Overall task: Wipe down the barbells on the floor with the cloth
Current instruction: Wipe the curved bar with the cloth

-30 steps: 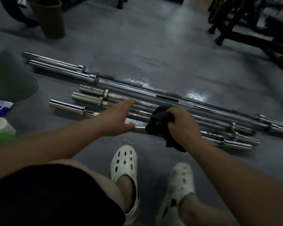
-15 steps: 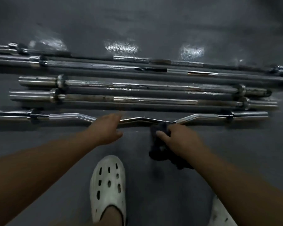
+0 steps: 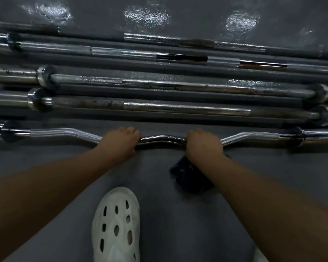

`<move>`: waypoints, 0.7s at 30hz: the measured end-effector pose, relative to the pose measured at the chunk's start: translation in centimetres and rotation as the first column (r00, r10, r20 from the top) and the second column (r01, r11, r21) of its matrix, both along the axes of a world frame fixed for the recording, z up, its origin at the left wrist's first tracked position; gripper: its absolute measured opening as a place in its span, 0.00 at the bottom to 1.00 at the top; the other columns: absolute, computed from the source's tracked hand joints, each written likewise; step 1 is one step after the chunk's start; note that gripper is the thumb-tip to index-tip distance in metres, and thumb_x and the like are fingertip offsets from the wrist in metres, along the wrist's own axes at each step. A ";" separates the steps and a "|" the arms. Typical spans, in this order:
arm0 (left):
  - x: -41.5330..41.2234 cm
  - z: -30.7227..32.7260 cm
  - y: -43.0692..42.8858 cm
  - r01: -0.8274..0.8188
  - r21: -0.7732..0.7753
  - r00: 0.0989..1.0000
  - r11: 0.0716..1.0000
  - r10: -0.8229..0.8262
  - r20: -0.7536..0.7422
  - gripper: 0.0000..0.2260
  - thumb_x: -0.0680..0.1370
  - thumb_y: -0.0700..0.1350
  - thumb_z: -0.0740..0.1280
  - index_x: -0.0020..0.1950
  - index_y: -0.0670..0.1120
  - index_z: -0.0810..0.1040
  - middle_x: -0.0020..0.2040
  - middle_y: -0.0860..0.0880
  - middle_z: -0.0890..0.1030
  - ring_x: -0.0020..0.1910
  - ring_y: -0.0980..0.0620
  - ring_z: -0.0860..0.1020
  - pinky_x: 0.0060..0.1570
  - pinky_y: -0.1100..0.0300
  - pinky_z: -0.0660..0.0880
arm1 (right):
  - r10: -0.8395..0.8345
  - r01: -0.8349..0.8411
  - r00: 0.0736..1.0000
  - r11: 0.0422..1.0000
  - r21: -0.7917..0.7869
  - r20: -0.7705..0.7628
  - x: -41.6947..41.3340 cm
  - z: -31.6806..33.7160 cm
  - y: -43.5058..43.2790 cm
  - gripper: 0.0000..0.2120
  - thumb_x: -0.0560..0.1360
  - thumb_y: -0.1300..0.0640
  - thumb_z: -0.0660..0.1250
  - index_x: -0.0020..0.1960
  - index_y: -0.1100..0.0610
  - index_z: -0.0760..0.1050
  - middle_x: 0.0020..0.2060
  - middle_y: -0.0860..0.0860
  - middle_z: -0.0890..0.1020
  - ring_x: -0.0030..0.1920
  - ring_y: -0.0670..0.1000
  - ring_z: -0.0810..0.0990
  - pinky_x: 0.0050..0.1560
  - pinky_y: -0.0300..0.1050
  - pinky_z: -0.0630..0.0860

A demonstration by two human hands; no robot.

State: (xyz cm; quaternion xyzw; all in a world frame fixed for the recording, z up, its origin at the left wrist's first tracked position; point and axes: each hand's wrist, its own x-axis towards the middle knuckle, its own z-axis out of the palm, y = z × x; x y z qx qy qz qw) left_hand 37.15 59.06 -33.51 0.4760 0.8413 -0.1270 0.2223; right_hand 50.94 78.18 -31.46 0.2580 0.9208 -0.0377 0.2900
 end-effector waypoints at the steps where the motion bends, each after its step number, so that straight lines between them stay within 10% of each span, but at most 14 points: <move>1: 0.3 0.1 -0.2 0.011 -0.010 1.000 1.000 -0.011 -0.014 0.14 0.75 0.49 0.65 0.59 0.47 0.71 0.58 0.47 0.75 0.56 0.44 0.77 0.44 0.55 0.72 | 0.006 -0.006 1.000 1.000 0.003 0.021 0.0 0.2 0.0 0.10 0.78 0.59 0.63 0.58 0.56 0.76 0.58 0.54 0.80 0.56 0.57 0.80 0.46 0.46 0.69; 12: 1.6 2.9 -4.0 0.026 -0.075 0.951 0.997 -0.002 0.308 0.06 0.73 0.51 0.67 0.47 0.53 0.73 0.48 0.51 0.78 0.46 0.48 0.77 0.45 0.53 0.76 | 0.178 -0.162 0.971 0.981 -0.103 0.163 4.2 4.0 -1.2 0.13 0.76 0.49 0.66 0.59 0.49 0.78 0.56 0.52 0.82 0.56 0.57 0.81 0.45 0.45 0.69; 21: -2.4 0.2 -2.7 -0.115 0.210 0.957 0.971 0.052 0.285 0.11 0.78 0.45 0.67 0.60 0.46 0.79 0.55 0.43 0.77 0.55 0.41 0.76 0.53 0.54 0.71 | 0.056 -0.054 0.992 0.998 0.027 -0.109 3.8 0.4 1.9 0.10 0.78 0.56 0.62 0.59 0.51 0.76 0.57 0.53 0.78 0.58 0.58 0.77 0.46 0.48 0.72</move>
